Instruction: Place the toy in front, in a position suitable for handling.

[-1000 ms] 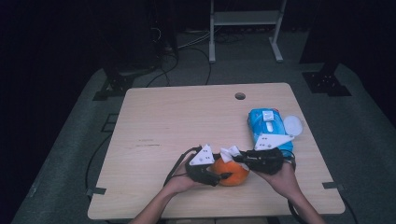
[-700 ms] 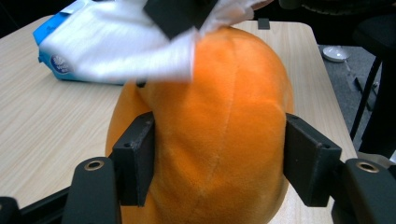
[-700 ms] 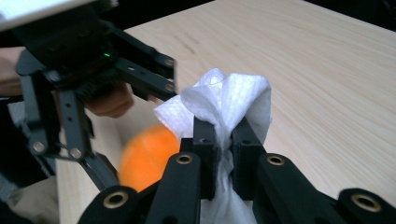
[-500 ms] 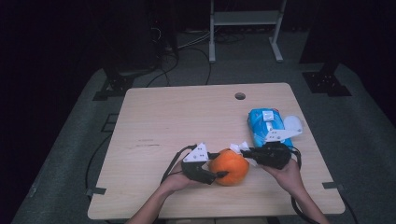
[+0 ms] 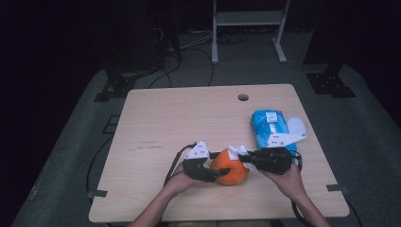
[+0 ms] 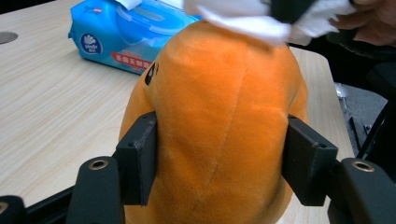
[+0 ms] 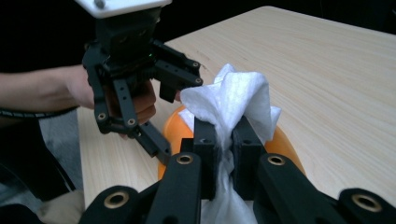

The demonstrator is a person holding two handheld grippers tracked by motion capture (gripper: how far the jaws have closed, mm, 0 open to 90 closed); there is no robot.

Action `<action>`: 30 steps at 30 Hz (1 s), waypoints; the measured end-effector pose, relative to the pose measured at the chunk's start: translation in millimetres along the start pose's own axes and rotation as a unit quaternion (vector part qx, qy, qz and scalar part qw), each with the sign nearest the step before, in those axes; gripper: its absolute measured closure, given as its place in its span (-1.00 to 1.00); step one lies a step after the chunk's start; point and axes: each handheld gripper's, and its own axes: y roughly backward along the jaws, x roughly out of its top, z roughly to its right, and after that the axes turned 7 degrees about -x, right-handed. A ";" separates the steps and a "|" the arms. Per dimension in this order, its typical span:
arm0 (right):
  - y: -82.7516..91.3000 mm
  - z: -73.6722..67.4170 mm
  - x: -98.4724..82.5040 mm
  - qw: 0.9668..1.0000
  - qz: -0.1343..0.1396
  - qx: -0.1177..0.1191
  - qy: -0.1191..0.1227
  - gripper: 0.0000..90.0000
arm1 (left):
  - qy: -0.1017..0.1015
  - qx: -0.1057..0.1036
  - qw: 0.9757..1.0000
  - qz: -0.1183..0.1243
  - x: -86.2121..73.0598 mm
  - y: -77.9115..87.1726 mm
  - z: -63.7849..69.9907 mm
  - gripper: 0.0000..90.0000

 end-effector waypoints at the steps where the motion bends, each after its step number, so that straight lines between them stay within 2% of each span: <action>1: -0.8 -0.4 0.4 1.000 -0.004 -0.005 0.007 0.83 | 0.003 0.000 1.000 0.000 0.3 0.7 -0.3 -0.20; 5: 0.3 2.0 -1.8 0.999 -0.011 -0.029 0.011 0.83 | 0.008 0.004 1.000 0.002 1.7 0.7 -0.2 -0.19; 7: 0.8 -2.5 -0.2 0.999 -0.014 -0.039 0.022 0.83 | 0.010 0.003 1.000 0.004 2.1 0.4 -0.2 -0.19; 10: -1.3 -10.6 4.2 0.999 -0.010 -0.033 0.034 0.83 | 0.022 0.005 1.000 0.008 4.5 -0.2 1.1 -0.17; 13: -7.1 -20.8 9.8 0.999 -0.009 -0.021 0.046 0.83 | 0.004 0.012 1.000 0.001 9.5 -2.7 7.8 -0.17; 16: -16.6 -32.0 17.2 0.997 -0.012 -0.016 0.074 0.83 | -0.014 0.018 1.000 -0.009 12.6 -5.0 14.4 -0.15; 18: -20.8 -35.8 19.9 0.995 -0.020 -0.028 0.091 0.83 | -0.018 0.022 1.000 -0.010 13.1 -4.8 15.5 -0.15; 21: -19.1 -33.0 20.9 0.995 -0.018 -0.041 0.094 0.83 | -0.015 0.024 1.000 -0.008 14.3 -0.4 14.1 -0.14; 22: -16.6 -29.8 21.0 0.994 -0.016 -0.052 0.094 0.83 | -0.014 0.025 1.000 -0.008 14.4 0.7 13.6 -0.14; 24: -11.1 -22.5 20.3 0.994 -0.016 -0.066 0.084 0.83 | -0.013 0.024 1.000 -0.007 13.7 2.1 12.1 -0.14; 26: -8.8 -19.2 19.2 0.995 -0.015 -0.068 0.071 0.83 | -0.009 0.022 1.000 -0.005 14.1 1.2 12.4 -0.14; 27: -8.5 -20.7 19.0 0.995 -0.014 -0.067 0.072 0.83 | -0.010 0.024 1.000 -0.008 14.9 0.6 13.4 -0.14; 30: -11.8 -28.8 18.7 0.993 -0.017 -0.066 0.094 0.83 | -0.017 0.023 1.000 -0.009 13.0 -0.8 13.2 -0.16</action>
